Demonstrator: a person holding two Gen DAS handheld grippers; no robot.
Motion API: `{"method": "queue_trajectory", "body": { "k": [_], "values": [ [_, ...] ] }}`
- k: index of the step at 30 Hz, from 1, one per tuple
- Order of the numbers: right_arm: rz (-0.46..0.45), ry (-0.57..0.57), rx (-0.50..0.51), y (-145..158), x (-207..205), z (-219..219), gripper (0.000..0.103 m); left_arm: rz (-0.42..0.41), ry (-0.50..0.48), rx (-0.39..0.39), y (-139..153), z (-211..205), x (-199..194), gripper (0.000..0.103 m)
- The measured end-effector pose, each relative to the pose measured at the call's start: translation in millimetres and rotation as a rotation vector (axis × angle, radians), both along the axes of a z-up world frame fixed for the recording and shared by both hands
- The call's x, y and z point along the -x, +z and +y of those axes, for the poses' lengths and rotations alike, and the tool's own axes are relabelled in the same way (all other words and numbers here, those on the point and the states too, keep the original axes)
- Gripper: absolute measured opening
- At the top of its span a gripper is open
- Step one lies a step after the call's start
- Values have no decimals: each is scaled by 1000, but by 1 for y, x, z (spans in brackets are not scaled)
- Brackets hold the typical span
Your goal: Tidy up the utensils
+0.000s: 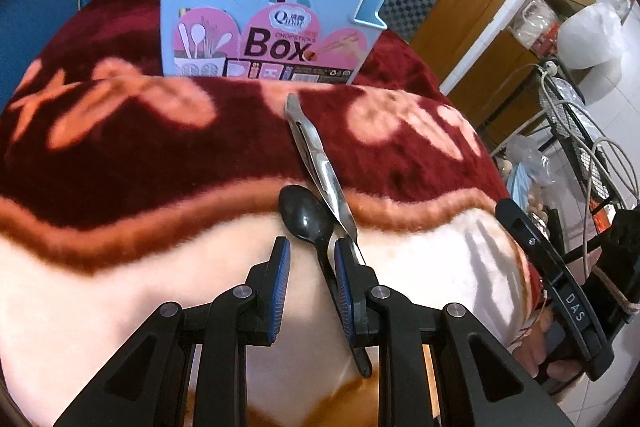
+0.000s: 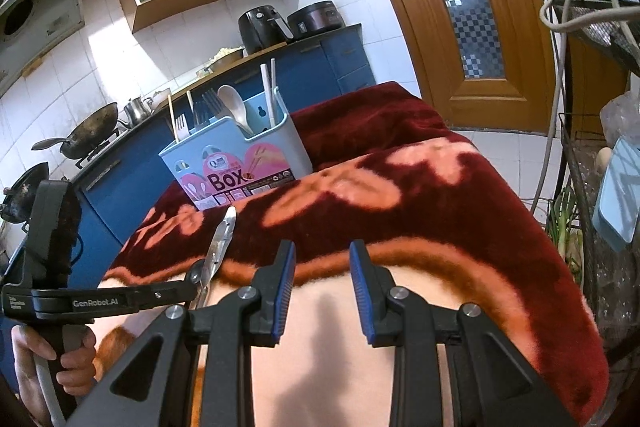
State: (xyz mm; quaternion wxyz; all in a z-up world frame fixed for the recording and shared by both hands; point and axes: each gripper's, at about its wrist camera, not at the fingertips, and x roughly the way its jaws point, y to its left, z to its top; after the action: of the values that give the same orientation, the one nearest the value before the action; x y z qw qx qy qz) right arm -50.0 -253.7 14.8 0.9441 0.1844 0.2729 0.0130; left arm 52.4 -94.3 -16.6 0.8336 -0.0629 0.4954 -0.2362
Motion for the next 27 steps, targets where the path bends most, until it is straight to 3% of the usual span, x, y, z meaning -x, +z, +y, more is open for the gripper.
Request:
{"method": "queue_trajectory", "body": {
  "k": [10,13,27],
  "values": [
    [19,2,-10,-7,-2,-3,31,-1,-40,48,-4,-5,-11,15],
    [24,8,-8,-8,-4,-1,31,6,-32,81,-6,-2,-12,4],
    [93,78,40,-3,-20,21,31,-114,70,82,8,35,-5,3]
  ]
}}
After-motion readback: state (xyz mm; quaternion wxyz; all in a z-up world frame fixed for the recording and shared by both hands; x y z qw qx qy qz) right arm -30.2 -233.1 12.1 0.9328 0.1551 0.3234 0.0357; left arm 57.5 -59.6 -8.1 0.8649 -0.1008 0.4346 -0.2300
